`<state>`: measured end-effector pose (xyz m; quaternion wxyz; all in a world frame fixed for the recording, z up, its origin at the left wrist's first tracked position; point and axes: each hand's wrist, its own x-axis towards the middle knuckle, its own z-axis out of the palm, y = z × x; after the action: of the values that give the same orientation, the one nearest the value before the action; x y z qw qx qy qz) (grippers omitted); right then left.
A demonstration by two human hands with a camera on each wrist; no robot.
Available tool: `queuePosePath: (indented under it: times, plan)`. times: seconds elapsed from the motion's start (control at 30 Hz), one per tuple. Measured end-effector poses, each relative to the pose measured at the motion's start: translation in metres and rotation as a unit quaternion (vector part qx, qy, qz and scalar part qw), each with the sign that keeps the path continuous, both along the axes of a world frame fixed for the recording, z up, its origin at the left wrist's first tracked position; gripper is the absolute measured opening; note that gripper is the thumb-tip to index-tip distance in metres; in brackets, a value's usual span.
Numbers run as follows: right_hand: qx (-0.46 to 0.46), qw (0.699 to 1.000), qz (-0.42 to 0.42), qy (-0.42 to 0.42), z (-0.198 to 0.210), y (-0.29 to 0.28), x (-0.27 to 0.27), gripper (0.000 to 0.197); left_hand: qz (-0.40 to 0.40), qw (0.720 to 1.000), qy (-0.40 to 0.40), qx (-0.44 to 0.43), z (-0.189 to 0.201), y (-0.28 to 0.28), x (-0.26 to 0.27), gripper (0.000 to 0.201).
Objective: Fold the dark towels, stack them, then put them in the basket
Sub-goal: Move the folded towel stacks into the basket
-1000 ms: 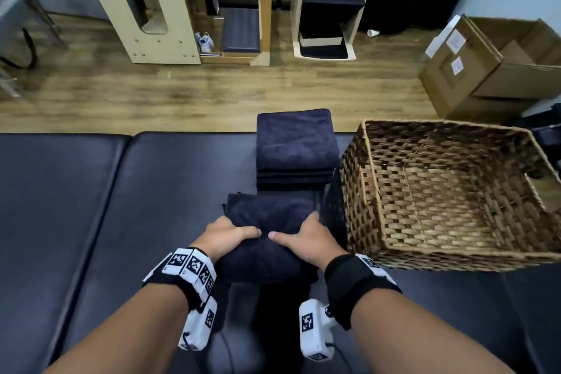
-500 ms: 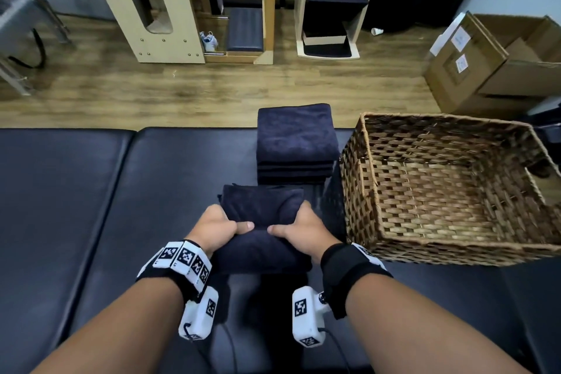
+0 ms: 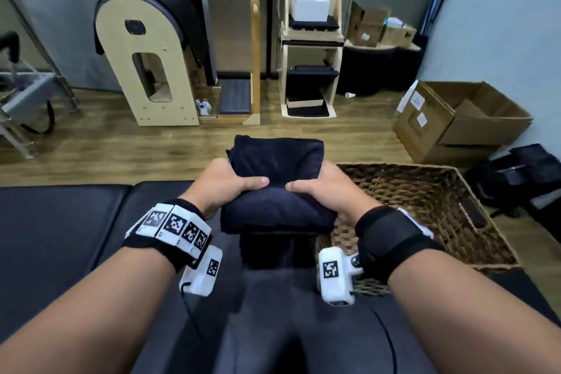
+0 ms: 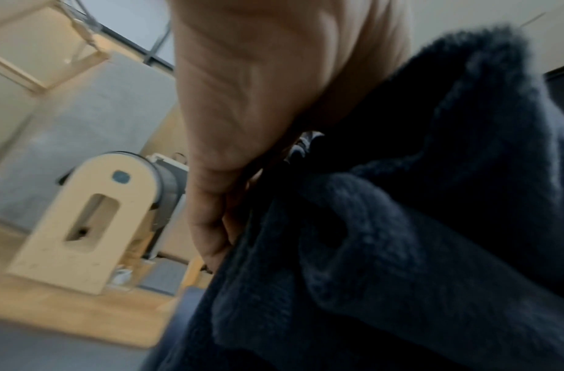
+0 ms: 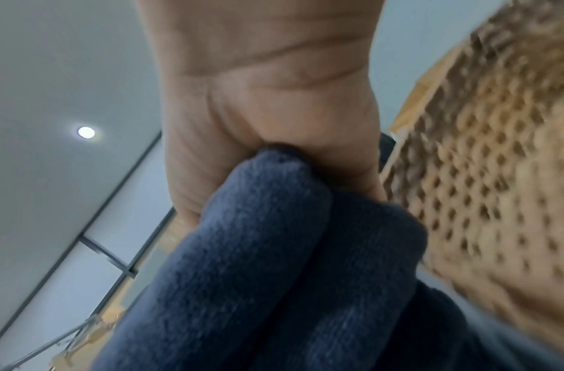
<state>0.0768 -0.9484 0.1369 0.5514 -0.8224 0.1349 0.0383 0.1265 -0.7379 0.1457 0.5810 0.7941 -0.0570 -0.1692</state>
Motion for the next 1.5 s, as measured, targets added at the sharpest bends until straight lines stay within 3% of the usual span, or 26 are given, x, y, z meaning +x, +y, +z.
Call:
queuePosePath:
  times: [0.13,0.3,0.53,0.63,0.83,0.93,1.03,1.07,1.2,1.3,1.33,1.4,1.5]
  plan:
    - [-0.006,1.0,-0.013,-0.007,0.046,-0.069,-0.011,0.036,-0.022,0.999,-0.016,-0.031,0.022,-0.075,0.002,0.02]
    - [-0.03,0.998,-0.044,0.033,0.047,-0.17,-0.016,0.044,-0.051,0.998,0.034,-0.031,0.017,-0.176,0.005,0.048]
    - [-0.033,0.985,-0.045,0.162,-0.016,-0.266,-0.016,0.062,-0.045,0.981,0.18,0.06,-0.02,-0.281,-0.004,0.037]
    - [-0.006,0.979,-0.044,0.199,-0.043,-0.284,-0.008,0.074,-0.026,0.971,0.216,0.094,-0.035,-0.3,-0.001,0.046]
    - [-0.003,0.972,-0.021,0.236,-0.113,-0.293,0.022,0.095,0.023,0.955,0.266,0.131,-0.061,-0.309,0.01,0.012]
    - [0.0,0.969,-0.016,0.247,-0.138,-0.289,0.036,0.102,0.043,0.944,0.294,0.14,-0.075,-0.31,0.021,0.019]
    - [0.005,0.971,-0.018,0.239,-0.167,-0.285,0.051,0.125,0.073,0.938,0.311,0.137,-0.092,-0.31,0.036,0.018]
    - [0.011,0.972,-0.011,0.236,-0.168,-0.282,0.053,0.129,0.079,0.937,0.311,0.141,-0.097,-0.31,0.039,0.017]
    - [0.032,0.972,-0.018,0.232,-0.185,-0.271,0.063,0.113,0.073,0.931,0.313,0.173,-0.123,-0.301,0.055,0.017]
    - [0.019,0.969,-0.013,0.245,-0.24,-0.272,0.07,0.13,0.035,0.929,0.289,0.227,-0.141,-0.295,0.063,0.038]
    - [-0.001,0.969,-0.012,0.248,-0.236,-0.268,0.068,0.136,0.012,0.927,0.274,0.255,-0.137,-0.297,0.062,0.038]
    - [-0.048,0.965,-0.018,0.258,-0.195,-0.255,0.06,0.128,-0.038,0.914,0.221,0.339,-0.123,-0.301,0.057,0.028]
    - [-0.192,0.943,0.01,0.271,-0.16,-0.25,0.06,0.101,-0.121,0.85,0.067,0.508,-0.099,-0.308,0.051,0.027]
